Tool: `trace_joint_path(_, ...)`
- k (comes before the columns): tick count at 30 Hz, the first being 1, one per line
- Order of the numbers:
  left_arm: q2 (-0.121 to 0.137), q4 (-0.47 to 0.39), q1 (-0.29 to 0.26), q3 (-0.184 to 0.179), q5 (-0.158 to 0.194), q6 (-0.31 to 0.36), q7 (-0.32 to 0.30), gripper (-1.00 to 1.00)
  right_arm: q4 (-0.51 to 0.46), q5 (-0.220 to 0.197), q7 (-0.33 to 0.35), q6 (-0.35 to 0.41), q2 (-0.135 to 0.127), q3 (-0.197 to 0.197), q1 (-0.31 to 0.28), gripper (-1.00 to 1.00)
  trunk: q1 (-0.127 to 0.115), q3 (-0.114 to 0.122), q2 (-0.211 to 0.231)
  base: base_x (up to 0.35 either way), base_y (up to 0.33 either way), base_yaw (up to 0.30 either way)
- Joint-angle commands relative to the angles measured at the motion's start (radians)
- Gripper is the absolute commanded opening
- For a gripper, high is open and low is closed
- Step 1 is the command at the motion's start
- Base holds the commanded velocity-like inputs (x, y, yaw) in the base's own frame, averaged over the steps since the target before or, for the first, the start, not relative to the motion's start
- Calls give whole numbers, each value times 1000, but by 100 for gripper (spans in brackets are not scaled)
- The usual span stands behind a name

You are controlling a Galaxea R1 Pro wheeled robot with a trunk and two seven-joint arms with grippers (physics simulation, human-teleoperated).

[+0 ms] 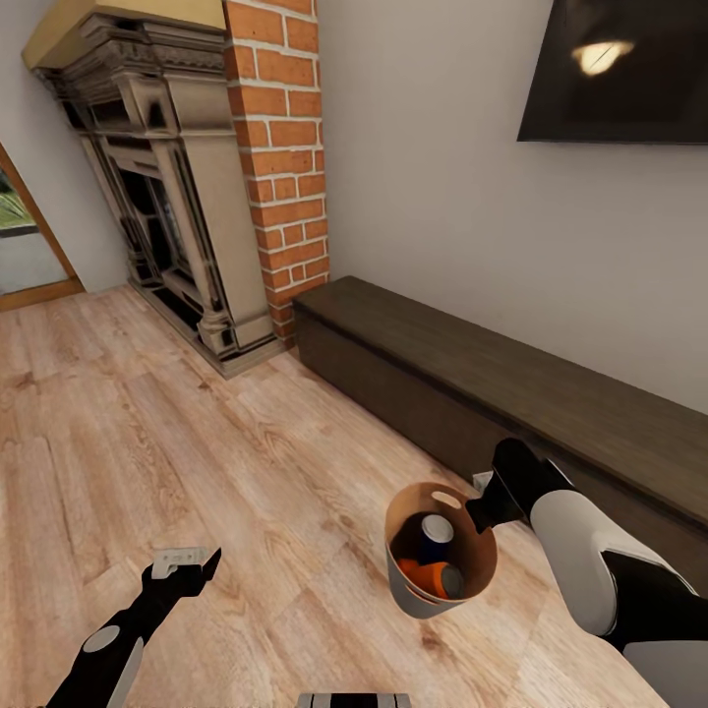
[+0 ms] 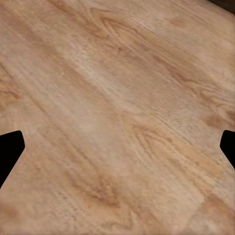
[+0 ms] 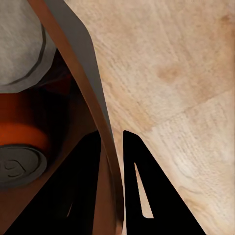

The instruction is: Put the three can of soda from the living room inside the tash can in the kitchen.

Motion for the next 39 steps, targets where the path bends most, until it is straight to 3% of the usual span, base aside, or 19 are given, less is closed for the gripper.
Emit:
trace_joint_path(1, 0, 0, 0, 0, 0, 0, 0, 100, 0, -20, 3, 7, 0, -3, 0, -100, 0, 0, 0, 0, 0, 0)
trace_joint_path(6, 0, 0, 0, 0, 0, 0, 0, 100, -1, -20, 3, 7, 0, -4, 1, -100, 0, 0, 0, 0, 0, 0)
trace_joint_path(19, 0, 0, 0, 0, -2, 0, 1, 100, -3, -20, 3, 7, 0, -4, 4, -100, 12, -49, -17, 0, 0, 0)
trace_joint_path(24, 0, 0, 0, 0, -2, 0, 1, 100, -4, -19, 2, -2, 0, -4, 8, -100, 12, -49, -17, 0, 0, 0)
trace_joint_path(31, 0, 0, 0, 0, -2, 0, 2, 100, -5, -18, 2, -8, 0, -4, 10, -100, 16, -76, -18, 0, 0, 0)
trace_joint_path(39, 0, 0, 0, 0, -2, 0, 1, 100, -16, -18, 2, -9, -1, -4, 10, -100, 16, -76, -18, 0, 0, 0)
